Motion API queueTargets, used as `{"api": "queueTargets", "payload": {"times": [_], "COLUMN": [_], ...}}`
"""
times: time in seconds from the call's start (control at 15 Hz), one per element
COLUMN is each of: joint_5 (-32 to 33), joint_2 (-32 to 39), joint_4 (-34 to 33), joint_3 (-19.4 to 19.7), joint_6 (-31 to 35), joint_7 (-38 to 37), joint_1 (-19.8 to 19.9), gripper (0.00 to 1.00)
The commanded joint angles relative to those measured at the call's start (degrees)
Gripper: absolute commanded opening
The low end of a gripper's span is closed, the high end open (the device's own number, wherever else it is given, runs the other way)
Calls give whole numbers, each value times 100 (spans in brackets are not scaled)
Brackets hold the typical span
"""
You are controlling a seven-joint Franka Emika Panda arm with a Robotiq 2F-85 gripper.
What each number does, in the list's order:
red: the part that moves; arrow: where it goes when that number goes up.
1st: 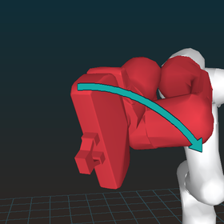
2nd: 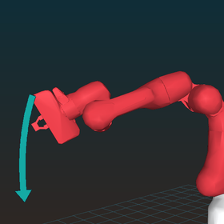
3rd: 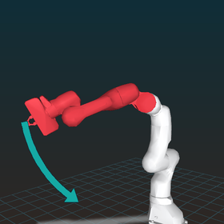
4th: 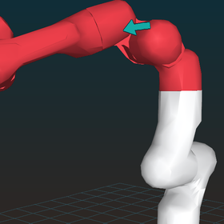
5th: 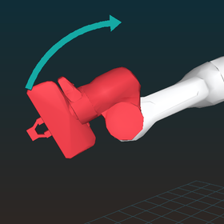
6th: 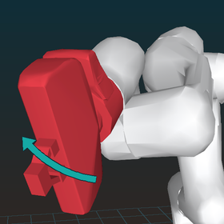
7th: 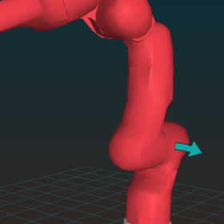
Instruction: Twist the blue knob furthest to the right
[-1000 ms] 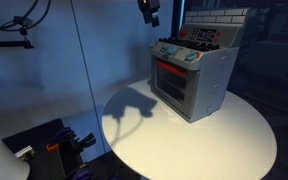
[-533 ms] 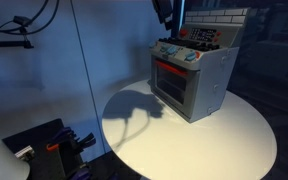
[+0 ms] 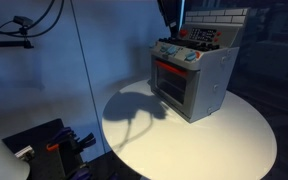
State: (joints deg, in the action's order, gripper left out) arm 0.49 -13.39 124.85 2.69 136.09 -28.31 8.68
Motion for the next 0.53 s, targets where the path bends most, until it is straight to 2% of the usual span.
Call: {"api": "queueTargets", "payload": {"times": [0.0,0.47], "joint_5": [-11,-244], "joint_2": [3,169], "joint_4": [-11,-110], "joint_3": [-9,76], "joint_6": [-12,42], "joint_7": [14,12], "joint_1": [14,9], "gripper": [100,100]}}
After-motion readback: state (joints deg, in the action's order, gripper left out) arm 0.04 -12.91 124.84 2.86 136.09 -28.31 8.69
